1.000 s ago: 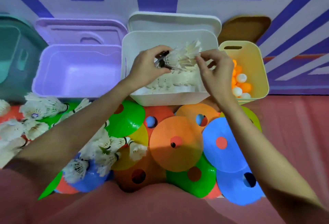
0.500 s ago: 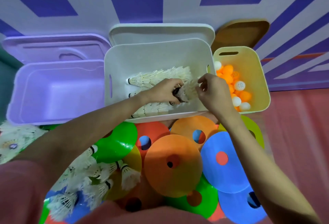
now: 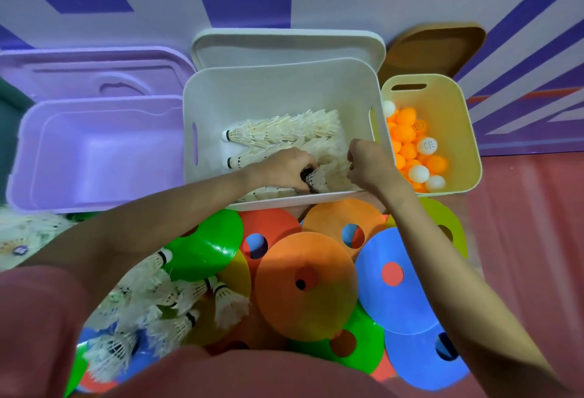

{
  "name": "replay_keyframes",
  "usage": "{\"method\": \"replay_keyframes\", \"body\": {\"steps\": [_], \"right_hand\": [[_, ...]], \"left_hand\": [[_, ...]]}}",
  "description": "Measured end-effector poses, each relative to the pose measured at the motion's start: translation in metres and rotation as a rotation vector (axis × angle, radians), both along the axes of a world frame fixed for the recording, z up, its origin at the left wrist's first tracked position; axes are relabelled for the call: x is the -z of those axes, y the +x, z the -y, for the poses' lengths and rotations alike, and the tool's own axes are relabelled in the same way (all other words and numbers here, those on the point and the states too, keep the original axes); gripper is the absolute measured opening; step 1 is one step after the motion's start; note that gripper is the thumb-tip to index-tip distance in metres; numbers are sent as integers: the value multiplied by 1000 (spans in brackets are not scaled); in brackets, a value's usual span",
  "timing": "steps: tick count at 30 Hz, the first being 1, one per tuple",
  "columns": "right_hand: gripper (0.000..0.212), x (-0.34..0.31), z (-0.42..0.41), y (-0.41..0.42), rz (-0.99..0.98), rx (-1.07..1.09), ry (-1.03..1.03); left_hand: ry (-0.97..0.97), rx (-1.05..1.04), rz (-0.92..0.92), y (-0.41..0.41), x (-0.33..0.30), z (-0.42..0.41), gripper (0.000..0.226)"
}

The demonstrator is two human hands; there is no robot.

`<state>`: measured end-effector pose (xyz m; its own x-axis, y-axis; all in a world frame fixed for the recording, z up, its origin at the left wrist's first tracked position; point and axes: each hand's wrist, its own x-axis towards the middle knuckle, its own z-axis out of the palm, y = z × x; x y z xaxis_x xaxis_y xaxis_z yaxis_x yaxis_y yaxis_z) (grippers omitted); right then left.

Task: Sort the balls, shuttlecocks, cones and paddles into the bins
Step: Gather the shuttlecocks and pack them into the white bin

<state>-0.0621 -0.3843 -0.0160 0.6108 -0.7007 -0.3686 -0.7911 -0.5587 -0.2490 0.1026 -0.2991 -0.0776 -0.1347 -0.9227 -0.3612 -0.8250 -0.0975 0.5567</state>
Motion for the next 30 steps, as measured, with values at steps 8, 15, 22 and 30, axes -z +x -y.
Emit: {"method": "replay_keyframes", "body": {"steps": [8,15,22,30], "right_hand": [[27,-15,-4,9,-262,-74,44],[11,-26,-5,13,-305,-93,182],[32,-32,-23,6,-61,-120,44],[30,-49,-116,-22,538,-300,-25]], "left_hand": [[98,96,164,-9,-6,-3,15],[111,23,146,1,-30,-2,46],[-93,-230,20,3,-70,-39,27],[-549,-707,-159,-33,-110,-145,21]]}}
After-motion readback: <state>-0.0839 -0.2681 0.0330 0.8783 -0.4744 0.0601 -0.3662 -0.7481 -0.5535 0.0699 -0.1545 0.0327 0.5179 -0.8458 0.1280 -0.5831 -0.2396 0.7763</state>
